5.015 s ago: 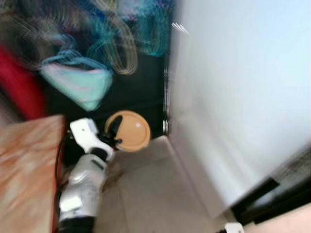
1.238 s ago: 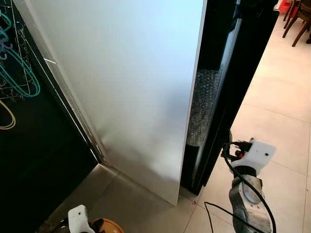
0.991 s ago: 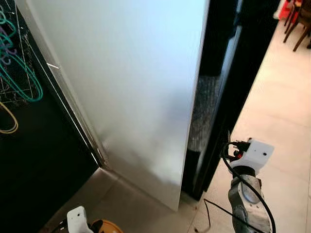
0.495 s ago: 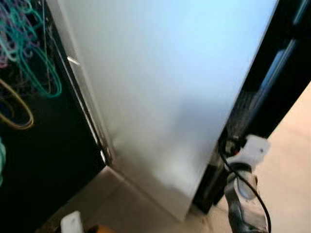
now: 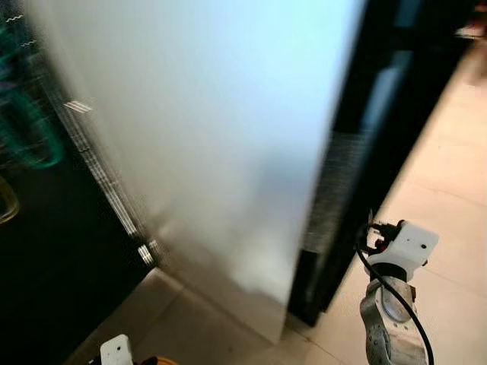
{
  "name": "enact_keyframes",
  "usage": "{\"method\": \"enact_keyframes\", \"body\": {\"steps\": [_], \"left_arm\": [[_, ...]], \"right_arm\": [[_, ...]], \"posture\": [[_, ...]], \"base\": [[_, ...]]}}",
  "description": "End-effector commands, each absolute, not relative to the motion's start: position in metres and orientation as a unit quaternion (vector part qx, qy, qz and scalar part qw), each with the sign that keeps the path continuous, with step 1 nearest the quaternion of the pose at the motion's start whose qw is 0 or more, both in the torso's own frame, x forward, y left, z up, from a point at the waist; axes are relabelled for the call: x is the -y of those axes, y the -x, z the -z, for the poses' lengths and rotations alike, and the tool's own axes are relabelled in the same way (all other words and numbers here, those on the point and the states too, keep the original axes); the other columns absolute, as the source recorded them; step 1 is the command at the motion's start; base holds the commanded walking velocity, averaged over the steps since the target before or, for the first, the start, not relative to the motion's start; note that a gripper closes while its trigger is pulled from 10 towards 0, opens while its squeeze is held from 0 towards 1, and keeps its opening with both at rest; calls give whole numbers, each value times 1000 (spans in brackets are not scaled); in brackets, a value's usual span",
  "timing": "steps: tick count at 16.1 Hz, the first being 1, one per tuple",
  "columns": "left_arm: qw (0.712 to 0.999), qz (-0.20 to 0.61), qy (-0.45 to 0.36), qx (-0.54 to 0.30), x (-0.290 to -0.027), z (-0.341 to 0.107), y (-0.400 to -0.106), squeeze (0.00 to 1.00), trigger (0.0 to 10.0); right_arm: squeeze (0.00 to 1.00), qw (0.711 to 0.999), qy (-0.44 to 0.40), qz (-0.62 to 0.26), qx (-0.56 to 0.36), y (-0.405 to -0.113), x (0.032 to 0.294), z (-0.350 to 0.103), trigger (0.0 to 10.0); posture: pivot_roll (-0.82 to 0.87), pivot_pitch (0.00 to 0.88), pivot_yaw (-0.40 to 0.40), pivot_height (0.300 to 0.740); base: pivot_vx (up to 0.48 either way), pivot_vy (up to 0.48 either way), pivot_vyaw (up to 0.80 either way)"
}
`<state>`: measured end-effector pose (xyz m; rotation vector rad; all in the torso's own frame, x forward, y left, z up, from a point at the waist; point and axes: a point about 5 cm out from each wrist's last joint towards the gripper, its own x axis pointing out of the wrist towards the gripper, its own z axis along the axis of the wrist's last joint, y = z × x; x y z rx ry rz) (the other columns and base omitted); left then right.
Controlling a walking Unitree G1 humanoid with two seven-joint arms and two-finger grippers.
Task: Restocking fridge
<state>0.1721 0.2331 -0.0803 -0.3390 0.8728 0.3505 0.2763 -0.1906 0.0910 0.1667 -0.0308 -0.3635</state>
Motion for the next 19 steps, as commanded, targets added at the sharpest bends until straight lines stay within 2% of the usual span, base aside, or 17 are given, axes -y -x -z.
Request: {"method": "enact_keyframes", "body": {"steps": [1, 8, 13, 14, 19], "left_arm": [[877, -167, 155, -423, -235, 81, -171, 0, 10000], [878, -161, 155, -422, -231, 81, -173, 0, 10000], [877, -168, 160, -420, -233, 80, -172, 0, 10000], [877, -169, 160, -420, -234, 80, -172, 0, 10000], [877, -169, 162, -420, -233, 81, -172, 0, 10000]], "right_arm": [[0, 982, -82, 171, 26, -278, 185, -96, 10000], [0, 984, -78, 161, 17, -280, 183, -95, 10000], [0, 989, -80, 125, 8, -283, 175, -94, 10000], [0, 993, -58, 100, 9, -284, 168, -95, 10000], [0, 995, -50, 90, 14, -286, 166, -99, 10000]], "posture": [[-56, 0, 40, 740], [-58, 0, 34, 740], [-56, 2, 30, 740], [-56, 4, 30, 740], [-58, 9, 30, 740]], "base": [[0, 0, 0], [0, -310, 0], [0, 0, 0], [0, 0, 0], [0, 0, 0]]}}
